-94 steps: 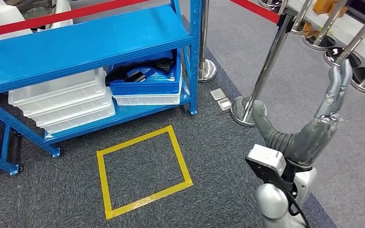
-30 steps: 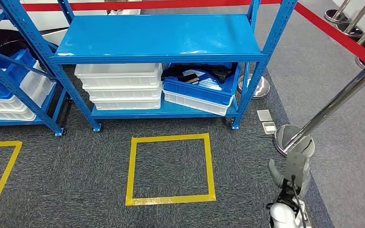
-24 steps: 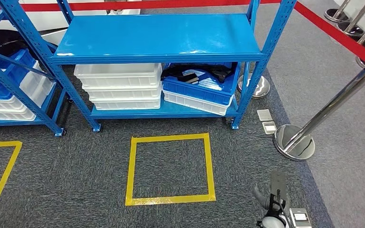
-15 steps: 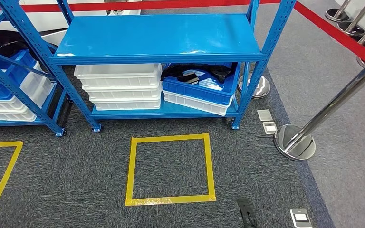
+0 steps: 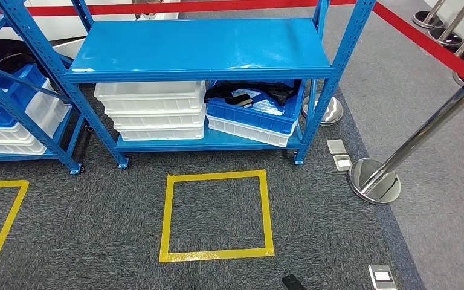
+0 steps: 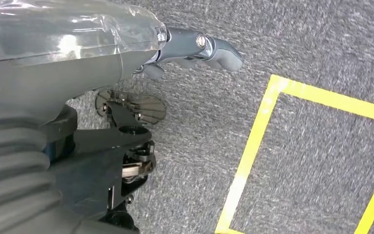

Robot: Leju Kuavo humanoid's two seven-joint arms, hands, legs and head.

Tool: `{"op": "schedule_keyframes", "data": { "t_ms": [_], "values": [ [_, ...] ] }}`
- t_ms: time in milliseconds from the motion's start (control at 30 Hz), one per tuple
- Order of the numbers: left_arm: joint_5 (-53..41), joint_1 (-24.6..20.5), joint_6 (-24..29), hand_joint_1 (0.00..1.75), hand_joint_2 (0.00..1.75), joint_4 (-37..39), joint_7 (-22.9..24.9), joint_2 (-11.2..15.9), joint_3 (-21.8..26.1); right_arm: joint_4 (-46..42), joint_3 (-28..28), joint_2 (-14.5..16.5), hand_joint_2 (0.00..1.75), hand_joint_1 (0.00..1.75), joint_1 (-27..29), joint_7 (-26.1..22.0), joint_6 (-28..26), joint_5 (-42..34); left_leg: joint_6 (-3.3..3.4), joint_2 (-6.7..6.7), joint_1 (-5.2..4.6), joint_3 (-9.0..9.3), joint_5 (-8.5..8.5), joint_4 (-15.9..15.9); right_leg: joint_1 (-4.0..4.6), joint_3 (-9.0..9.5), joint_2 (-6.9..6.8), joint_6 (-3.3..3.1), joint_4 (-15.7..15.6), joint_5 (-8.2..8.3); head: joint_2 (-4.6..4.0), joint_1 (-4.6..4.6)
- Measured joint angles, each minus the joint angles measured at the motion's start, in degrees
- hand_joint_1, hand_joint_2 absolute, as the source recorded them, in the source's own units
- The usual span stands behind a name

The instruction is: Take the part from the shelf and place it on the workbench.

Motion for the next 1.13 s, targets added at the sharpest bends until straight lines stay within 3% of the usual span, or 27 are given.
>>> {"op": "schedule_keyframes", "data": {
  "t_ms": [267,467,1133],
  "values": [
    [-0.9,-0.5,-0.4,0.0,1.75,0.0,0.9,0.0,-0.5,1.5,3.6,-0.3,1.75,0.0,-0.3,0.4,1.3,0.0,0.0,0.0,0.0,0.01,0.0,0.0,0.0,0.0,0.0,0.0,0.0,0.0,0.0,-0.01],
    [-7.1,1.2,-3.2,0.0,1.75,0.0,3.9,0.4,1.7,1.8,4.7,-0.8,1.75,0.0,0.4,0.3,2.7,0.1,-0.04,0.01,0.0,0.02,-0.03,0.0,0.0,0.0,0.0,0.0,0.0,-0.01,0.0,-0.01],
    [-32.3,9.3,-14.4,0.0,1.75,0.0,16.4,1.7,23.7,1.7,5.4,-2.3,1.75,0.0,5.6,-0.6,7.8,0.3,-0.24,0.02,0.01,0.18,-0.17,0.0,0.01,0.16,0.02,-0.12,0.0,-0.13,0.0,-0.01]
  ]
}}
